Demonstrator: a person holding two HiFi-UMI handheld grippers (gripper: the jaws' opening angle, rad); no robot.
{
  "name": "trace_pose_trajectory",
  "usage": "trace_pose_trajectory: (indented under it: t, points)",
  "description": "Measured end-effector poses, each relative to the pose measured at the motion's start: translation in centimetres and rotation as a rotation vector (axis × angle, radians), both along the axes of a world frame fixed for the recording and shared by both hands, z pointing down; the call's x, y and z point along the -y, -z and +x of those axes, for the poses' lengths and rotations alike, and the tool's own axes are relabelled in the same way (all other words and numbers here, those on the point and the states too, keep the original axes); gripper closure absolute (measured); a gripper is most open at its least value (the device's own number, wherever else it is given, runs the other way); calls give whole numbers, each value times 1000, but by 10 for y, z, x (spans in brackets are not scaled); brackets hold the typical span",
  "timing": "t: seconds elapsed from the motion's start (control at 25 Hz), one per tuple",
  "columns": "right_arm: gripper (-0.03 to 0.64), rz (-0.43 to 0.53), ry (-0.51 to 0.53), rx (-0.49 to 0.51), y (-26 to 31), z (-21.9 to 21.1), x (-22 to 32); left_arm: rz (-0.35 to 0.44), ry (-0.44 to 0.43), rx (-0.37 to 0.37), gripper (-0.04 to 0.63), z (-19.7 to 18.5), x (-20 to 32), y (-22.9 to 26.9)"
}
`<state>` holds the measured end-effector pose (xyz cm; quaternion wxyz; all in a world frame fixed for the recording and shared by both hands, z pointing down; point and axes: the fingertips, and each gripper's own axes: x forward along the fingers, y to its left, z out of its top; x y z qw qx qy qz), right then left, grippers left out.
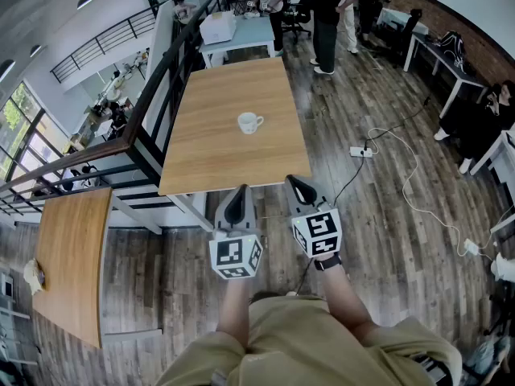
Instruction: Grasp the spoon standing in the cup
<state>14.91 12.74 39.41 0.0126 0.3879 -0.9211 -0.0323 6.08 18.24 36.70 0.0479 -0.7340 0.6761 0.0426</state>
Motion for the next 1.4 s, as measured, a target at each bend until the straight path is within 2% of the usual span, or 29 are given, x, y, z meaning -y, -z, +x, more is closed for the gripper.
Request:
trace_pose_trajectory:
  t: [0.16,0.36,0.56,0.72,1.12,1.4]
  points:
    - [603,-35,-26,23,-9,16,-3,-24,-8,-8,594,15,2,-10]
    - [603,-80,-73,61,-17,30,0,-39,-60,11,594,35,16,-12]
    - [601,-77,-99,90,-13,44,9,-35,-96,30,594,51,35,-9]
    - [602,-82,-120,113,-10,47,21,-40,-101,39,592,49,40,-11]
    - [602,-90,-57,66,-20,-24,56,-34,-40,-10,594,-23,76,-21]
    - [601,-91,-43,16,-24,-82,122,-28,-3,-53,592,-93,134,-25]
